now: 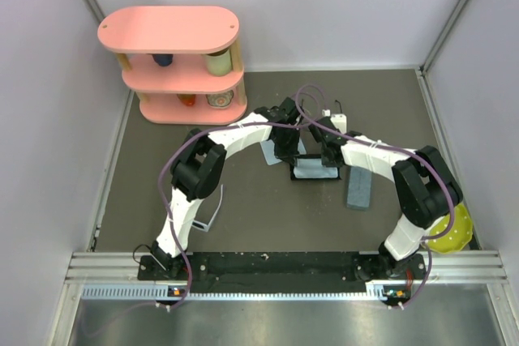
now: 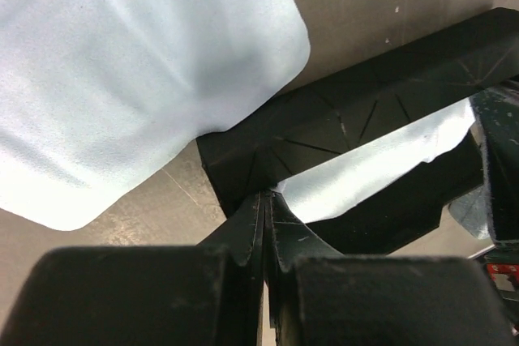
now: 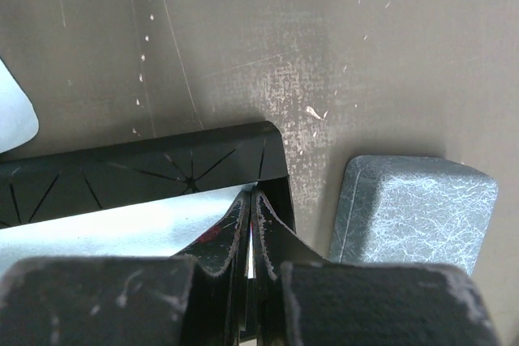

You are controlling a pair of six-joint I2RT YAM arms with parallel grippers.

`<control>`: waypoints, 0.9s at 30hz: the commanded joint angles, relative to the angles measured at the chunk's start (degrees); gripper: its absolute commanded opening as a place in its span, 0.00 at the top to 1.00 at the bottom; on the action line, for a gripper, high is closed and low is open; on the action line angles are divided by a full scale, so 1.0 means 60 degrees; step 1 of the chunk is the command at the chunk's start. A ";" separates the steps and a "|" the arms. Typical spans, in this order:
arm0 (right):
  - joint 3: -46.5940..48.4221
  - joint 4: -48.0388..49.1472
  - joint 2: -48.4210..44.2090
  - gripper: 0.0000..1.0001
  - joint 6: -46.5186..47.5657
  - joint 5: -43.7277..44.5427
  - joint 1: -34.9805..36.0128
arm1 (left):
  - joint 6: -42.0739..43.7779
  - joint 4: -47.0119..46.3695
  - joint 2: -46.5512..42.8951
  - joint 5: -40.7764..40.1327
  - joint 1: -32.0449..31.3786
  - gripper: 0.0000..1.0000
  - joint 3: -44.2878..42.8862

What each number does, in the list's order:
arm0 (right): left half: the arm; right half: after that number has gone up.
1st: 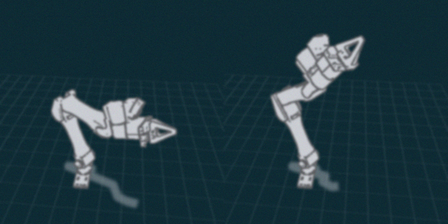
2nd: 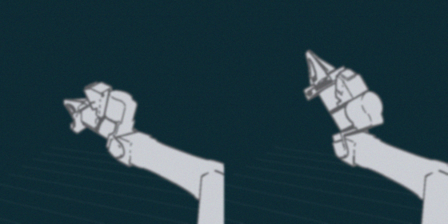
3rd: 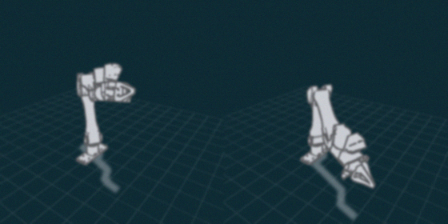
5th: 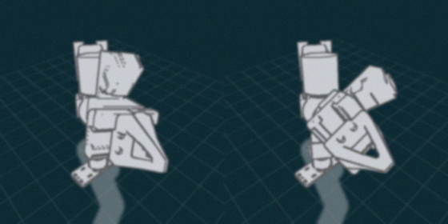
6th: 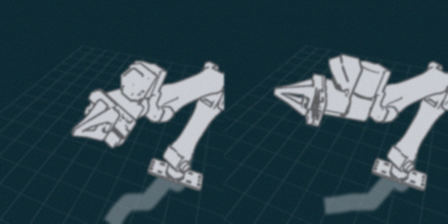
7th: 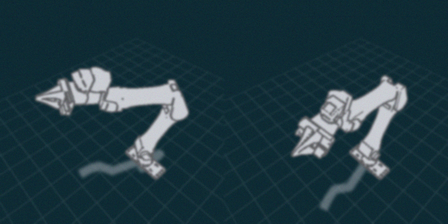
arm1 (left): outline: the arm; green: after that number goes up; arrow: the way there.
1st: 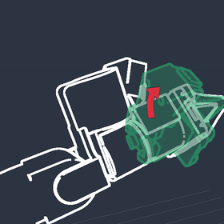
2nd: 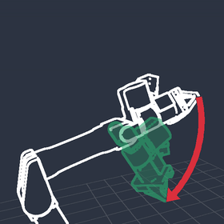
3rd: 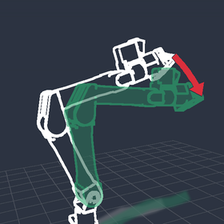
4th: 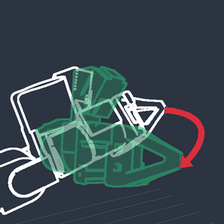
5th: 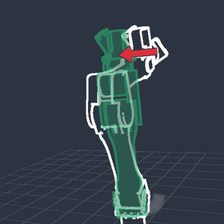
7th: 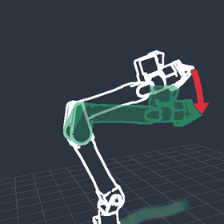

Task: Organize the sunglasses
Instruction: Place the folded cleaning cloth in the sunglasses case.

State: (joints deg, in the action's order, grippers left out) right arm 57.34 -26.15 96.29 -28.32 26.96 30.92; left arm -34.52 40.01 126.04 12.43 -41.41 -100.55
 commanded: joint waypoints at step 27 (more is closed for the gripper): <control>0.0082 0.0433 -0.0081 0.96 -0.0422 -0.0054 -0.0158 | 0.0129 0.0773 0.0132 -0.1324 -0.0086 0.82 -0.0937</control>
State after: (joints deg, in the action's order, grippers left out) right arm 57.36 -24.84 96.29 -29.65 26.92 30.59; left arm -34.46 43.83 127.15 6.28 -41.69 -104.18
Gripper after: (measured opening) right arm 0.009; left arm 0.176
